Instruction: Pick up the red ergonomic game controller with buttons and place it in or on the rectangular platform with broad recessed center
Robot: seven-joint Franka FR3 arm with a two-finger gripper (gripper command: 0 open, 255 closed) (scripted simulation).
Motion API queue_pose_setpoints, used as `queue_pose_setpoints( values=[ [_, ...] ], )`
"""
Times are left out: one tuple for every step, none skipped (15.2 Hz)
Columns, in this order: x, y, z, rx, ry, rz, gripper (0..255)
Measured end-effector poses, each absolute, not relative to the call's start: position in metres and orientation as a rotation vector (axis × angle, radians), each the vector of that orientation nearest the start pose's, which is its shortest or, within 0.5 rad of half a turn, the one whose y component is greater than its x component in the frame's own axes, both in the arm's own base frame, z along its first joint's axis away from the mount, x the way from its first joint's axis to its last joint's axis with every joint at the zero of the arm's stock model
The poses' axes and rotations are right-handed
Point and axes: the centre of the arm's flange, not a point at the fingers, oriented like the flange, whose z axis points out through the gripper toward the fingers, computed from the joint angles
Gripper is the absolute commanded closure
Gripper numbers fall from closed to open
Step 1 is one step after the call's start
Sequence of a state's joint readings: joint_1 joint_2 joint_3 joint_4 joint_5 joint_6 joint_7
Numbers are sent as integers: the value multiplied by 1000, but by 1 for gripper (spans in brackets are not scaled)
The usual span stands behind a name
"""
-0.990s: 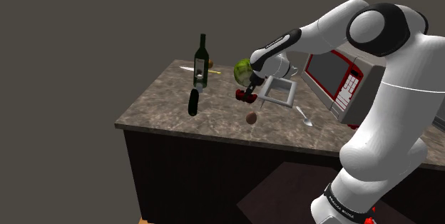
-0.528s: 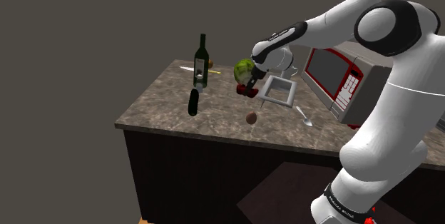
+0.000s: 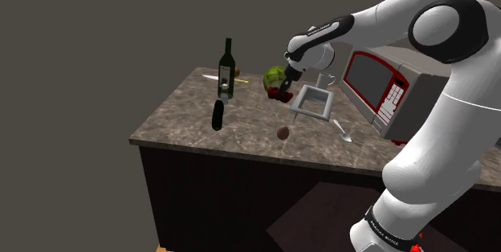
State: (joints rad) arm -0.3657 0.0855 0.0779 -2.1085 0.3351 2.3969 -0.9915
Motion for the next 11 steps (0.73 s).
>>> queue_pose_setpoints(
  values=[
    [554, -162, 402, -2931, -714, -478, 255],
    [554, -162, 409, -2931, -714, -478, 255],
    [554, -161, 413, -2931, -714, -479, 255],
    [554, -160, 418, -2931, -714, -478, 255],
    [554, -162, 424, -2931, -715, -478, 255],
    [554, -162, 429, -2931, -714, -478, 255],
    [554, -161, 434, -2931, -715, -478, 255],
    [554, -162, 440, -2931, -714, -478, 255],
    [553, -162, 445, -2931, -714, -478, 255],
    [554, -162, 451, -2932, -714, -479, 255],
    [554, -162, 455, -2931, -714, -479, 255]
  ],
)
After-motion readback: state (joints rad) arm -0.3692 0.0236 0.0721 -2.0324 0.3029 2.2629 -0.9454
